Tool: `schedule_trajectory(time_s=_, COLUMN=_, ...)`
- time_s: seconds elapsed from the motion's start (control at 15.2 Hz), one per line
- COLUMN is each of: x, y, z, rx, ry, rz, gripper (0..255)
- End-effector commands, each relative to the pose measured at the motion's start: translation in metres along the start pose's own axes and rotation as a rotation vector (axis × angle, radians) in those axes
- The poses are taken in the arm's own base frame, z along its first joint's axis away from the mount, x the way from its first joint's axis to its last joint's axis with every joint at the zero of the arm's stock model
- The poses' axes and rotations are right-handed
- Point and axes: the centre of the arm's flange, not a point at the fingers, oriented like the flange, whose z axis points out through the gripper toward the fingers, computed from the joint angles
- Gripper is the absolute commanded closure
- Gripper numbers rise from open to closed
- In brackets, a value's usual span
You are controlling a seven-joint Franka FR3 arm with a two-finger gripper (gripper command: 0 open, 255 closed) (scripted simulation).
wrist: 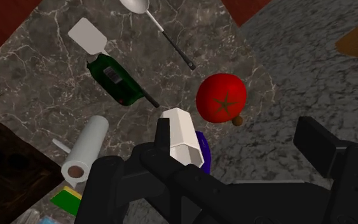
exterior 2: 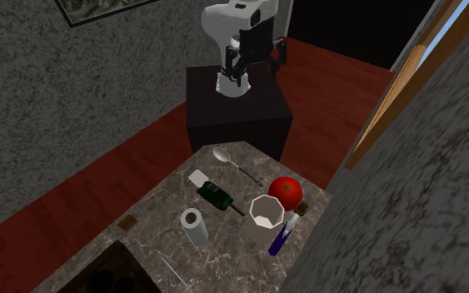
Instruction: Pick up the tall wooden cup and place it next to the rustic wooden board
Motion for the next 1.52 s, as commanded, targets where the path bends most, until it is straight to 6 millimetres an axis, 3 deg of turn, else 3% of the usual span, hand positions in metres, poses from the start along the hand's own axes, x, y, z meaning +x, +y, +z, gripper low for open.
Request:
schedule_trajectory(time_s=0.0, x=0.017, y=0.003, z=0.019, rx=-0.005, ry=-0.001, rz=-0.005, gripper=0)
schedule_trajectory(time_s=1.45, x=0.213, y=0.053, z=0.23, rx=-0.062, ry=-0.034, rz=-0.057, gripper=0)
